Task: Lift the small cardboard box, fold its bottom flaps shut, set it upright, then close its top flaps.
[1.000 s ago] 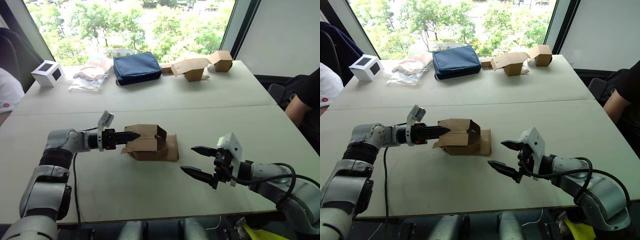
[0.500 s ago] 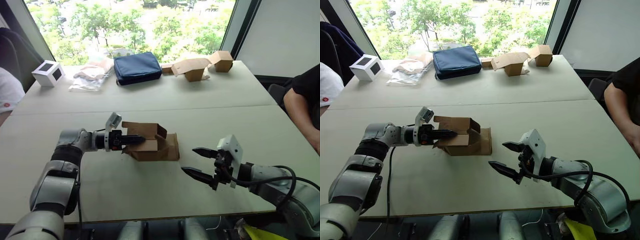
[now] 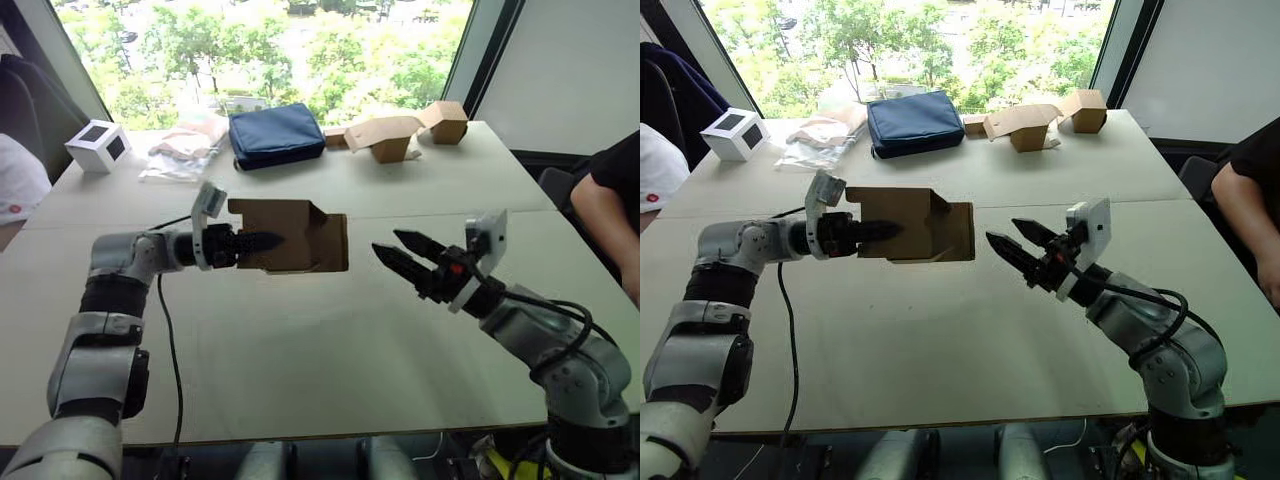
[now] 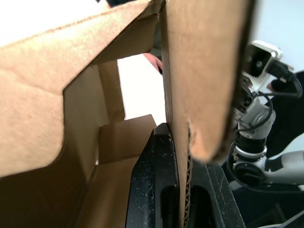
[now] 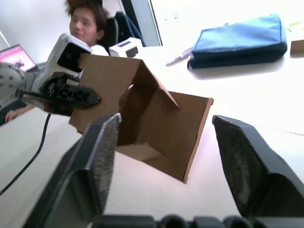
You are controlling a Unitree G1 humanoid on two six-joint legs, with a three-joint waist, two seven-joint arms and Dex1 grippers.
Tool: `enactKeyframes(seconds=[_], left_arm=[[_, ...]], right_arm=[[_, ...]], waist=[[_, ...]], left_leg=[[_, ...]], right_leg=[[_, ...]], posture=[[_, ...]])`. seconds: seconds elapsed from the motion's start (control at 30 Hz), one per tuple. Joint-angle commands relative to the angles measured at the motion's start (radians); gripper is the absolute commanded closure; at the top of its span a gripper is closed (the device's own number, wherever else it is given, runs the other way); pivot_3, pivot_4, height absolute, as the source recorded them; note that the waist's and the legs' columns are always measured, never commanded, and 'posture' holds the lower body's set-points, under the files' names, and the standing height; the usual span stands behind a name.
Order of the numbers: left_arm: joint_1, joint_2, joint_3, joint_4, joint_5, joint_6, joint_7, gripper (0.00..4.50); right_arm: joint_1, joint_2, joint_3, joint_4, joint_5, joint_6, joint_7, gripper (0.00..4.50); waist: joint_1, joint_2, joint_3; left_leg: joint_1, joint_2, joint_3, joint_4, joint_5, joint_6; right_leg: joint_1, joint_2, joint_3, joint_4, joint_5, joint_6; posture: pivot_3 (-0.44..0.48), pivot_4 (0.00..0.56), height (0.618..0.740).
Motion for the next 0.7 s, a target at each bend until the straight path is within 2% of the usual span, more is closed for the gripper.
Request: enactKeyframes(seconds=[0.03, 0.17, 0.2, 0.4, 0.7], left_arm=[[-0.048, 0.018, 0.027, -0.077, -0.013, -0.040, 0.002, 4.50], [-0.067, 0.028, 0.023, -0.092, -0.006, -0.064, 0.000, 4.50], [-0.068, 0.031, 0.021, -0.094, -0.005, -0.071, -0.001, 4.50], [-0.076, 0.047, 0.025, -0.121, -0.015, -0.076, -0.005, 4.50], [-0.051, 0.063, 0.032, -0.178, -0.035, -0.058, -0.004, 4.50]], right_arm=[[-0.139, 0.073, 0.009, 0.057, -0.018, -0.057, -0.078, 2.80], [-0.250, 0.137, 0.087, 0.139, -0.091, -0.103, -0.084, 4.35], [-0.275, 0.149, 0.106, 0.162, -0.116, -0.115, -0.085, 4.48], [-0.359, 0.183, 0.182, 0.289, -0.253, -0.179, -0.074, 4.48], [-0.337, 0.216, 0.240, 0.284, -0.285, -0.176, -0.004, 4.48]], waist=[[-0.001, 0.000, 0.000], [-0.004, 0.000, 0.000], [-0.005, 0.000, 0.000], [-0.006, 0.000, 0.000], [-0.009, 0.001, 0.000]], left_leg=[[0.000, 0.000, 0.000, 0.000, 0.000, 0.000], [0.000, 0.000, 0.000, -0.001, 0.000, 0.000], [0.000, 0.000, 0.000, -0.002, 0.000, 0.000], [-0.001, 0.000, 0.000, -0.001, 0.000, 0.000], [-0.001, 0.000, 0.000, -0.001, 0.000, 0.000]], right_leg=[[-0.001, 0.000, 0.000, 0.000, 0.000, 0.000], [-0.002, 0.001, 0.000, 0.000, 0.000, 0.000], [-0.002, 0.001, 0.001, 0.001, 0.000, 0.000], [-0.003, 0.001, 0.001, 0.001, 0.000, 0.000], [-0.003, 0.002, 0.001, 0.002, 0.000, 0.000]], posture=[[0.000, 0.150, 0.740], [0.000, 0.150, 0.740], [0.000, 0.150, 0.740], [0.000, 0.150, 0.740], [0.000, 0.150, 0.740]])
